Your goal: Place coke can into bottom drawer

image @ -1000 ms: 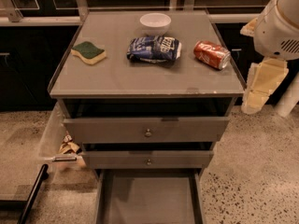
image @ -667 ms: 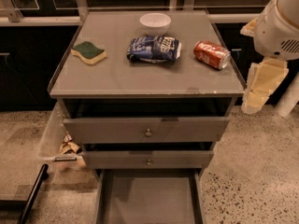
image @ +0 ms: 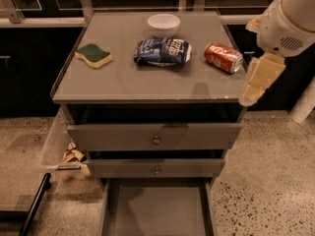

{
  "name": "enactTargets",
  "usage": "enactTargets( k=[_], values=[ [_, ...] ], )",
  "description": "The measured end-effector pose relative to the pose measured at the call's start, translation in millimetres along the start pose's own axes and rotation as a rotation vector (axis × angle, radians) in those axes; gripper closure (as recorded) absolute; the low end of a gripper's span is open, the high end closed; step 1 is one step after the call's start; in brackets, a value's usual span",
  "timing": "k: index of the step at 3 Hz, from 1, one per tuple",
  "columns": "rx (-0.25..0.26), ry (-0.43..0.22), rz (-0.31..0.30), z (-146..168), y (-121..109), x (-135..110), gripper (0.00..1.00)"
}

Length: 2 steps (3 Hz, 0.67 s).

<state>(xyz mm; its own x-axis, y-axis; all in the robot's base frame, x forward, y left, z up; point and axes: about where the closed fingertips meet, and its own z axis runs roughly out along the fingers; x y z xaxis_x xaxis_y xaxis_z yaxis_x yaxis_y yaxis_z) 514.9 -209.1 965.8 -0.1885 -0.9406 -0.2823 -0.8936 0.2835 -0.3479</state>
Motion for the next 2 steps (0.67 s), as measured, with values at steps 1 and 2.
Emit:
enactTargets(
  k=[1,2],
  values=[
    [0.013,-0.054,0.054,24.8,-26.7,1.0,0.0],
    [0.024,-0.113,0.101,52.6,-47.5,3.9,0.0]
  ],
)
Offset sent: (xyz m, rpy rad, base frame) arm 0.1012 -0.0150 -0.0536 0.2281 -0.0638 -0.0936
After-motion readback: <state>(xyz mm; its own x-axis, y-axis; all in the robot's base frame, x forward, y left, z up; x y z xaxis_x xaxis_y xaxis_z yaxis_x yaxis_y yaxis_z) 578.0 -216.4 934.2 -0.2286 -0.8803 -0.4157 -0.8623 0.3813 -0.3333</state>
